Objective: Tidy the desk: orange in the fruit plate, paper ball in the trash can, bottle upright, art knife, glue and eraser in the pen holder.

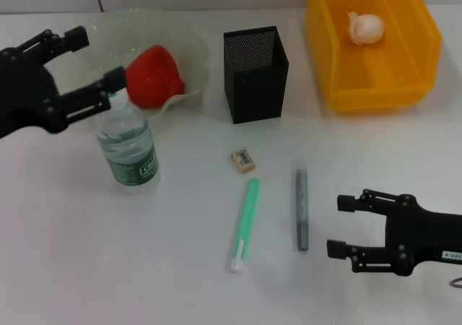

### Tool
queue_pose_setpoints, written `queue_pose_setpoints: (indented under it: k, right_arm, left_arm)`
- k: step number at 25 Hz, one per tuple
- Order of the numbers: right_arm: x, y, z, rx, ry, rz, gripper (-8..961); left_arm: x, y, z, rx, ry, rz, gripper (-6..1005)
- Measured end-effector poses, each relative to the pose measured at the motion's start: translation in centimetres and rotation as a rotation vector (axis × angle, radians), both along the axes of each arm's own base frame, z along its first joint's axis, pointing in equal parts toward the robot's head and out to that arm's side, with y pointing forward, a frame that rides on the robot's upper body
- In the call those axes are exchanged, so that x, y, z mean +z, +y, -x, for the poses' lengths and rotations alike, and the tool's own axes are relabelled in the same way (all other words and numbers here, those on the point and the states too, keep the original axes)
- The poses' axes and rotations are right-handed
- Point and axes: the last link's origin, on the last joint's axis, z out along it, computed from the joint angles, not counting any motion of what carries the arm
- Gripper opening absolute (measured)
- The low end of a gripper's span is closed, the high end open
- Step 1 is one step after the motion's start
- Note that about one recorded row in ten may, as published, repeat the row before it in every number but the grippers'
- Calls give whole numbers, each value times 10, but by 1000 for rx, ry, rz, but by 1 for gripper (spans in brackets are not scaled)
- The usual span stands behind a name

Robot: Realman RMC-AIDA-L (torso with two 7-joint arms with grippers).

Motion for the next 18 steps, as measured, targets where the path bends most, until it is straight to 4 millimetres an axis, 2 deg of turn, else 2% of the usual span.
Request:
queue_pose_setpoints:
  k: [3, 5, 10, 11, 12, 13, 15, 16, 17, 18]
  right_arm:
    - [8, 4, 2, -7, -5, -16, 840]
    - [15, 7, 5, -18, -4, -15, 840]
    - [47, 16, 20, 2, -72, 12, 839]
    - [61, 24, 32, 29, -148, 26, 839]
    - [61, 24, 32, 29, -148, 26, 839]
    - [67, 28, 39, 51, -199, 37, 839]
    - [76, 36, 56, 131, -311, 66, 839]
    - [83, 43, 75, 233, -426, 89, 839]
    - [83, 43, 75, 233, -426, 89, 839]
    - [86, 48, 84, 280, -476, 93, 839]
  left_arm:
    - [-6, -16, 5, -120, -42, 5, 758]
    - [-14, -26, 9, -190, -60, 11, 782]
    - [-52, -44, 26, -246, -95, 76, 817]
    - [-67, -49, 32, -239, -81, 129, 816]
    - [-67, -49, 32, -239, -81, 129, 815]
    - [-75, -52, 34, -236, -71, 170, 814]
    - [-86, -55, 36, -241, -52, 230, 813]
    - [-89, -56, 36, -240, -47, 249, 813]
    - [-93, -57, 37, -236, -45, 265, 813]
    - [-94, -57, 37, -233, -46, 271, 813]
